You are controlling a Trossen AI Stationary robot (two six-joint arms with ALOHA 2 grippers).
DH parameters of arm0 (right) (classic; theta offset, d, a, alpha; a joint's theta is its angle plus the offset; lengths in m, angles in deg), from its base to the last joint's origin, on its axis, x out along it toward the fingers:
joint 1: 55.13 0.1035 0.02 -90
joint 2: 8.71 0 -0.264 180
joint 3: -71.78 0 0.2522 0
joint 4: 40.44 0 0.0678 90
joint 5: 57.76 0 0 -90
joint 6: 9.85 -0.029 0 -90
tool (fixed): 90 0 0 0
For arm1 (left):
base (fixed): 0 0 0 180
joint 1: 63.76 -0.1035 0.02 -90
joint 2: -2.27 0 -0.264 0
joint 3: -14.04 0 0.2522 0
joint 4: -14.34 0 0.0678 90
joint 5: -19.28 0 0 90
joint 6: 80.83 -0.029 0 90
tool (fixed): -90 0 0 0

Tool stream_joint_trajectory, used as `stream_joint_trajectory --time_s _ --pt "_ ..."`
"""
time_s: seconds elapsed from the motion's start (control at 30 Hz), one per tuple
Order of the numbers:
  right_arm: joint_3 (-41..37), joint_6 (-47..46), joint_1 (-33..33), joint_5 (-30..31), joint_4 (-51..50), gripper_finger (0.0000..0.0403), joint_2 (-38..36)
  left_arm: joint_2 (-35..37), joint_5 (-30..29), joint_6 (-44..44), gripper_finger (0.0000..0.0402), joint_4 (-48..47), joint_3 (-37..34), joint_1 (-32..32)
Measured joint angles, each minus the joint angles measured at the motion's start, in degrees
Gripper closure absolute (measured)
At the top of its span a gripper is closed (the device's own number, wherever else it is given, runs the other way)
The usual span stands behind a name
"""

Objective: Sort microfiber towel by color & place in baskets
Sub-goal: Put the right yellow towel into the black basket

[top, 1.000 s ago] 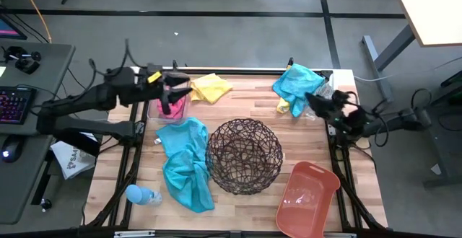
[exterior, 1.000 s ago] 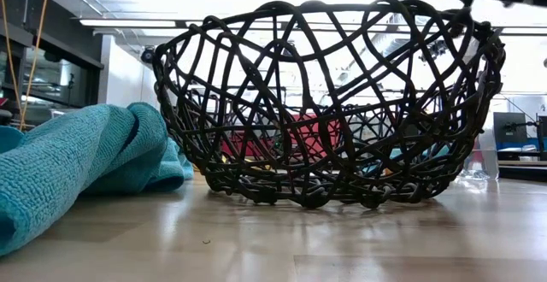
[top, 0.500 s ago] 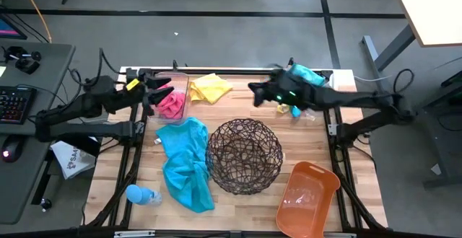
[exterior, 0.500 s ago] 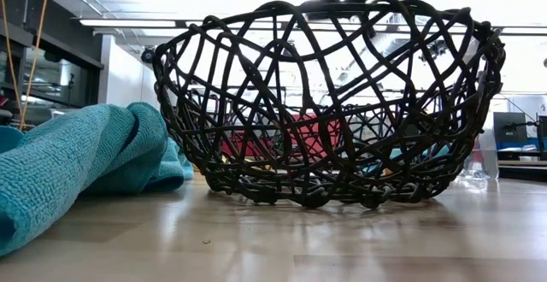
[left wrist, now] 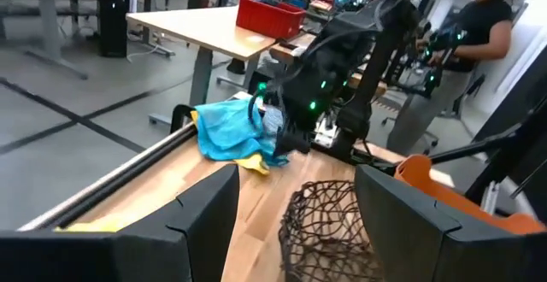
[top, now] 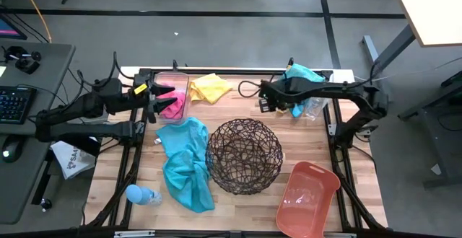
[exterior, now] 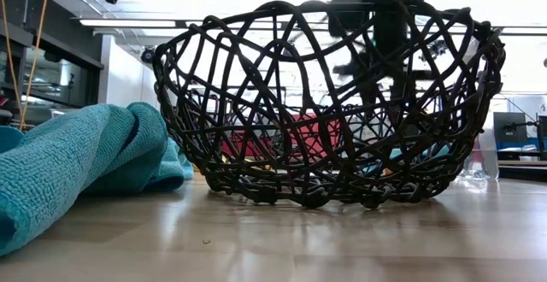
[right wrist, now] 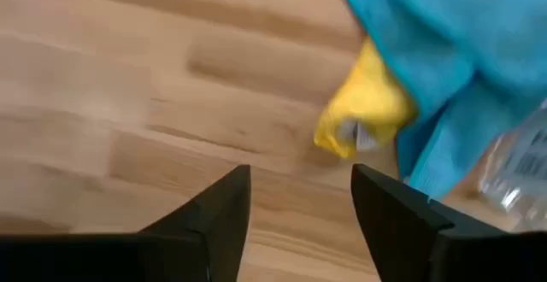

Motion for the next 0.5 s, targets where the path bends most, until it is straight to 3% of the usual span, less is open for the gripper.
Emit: stream_joint_trajectory --time_s 0.5 --pt "-2.76 4.97 -4.89 1.79 3.9 0.0216 13.76 -6.95 -0.59 1.03 0.0179 6.45 0.02 0.0"
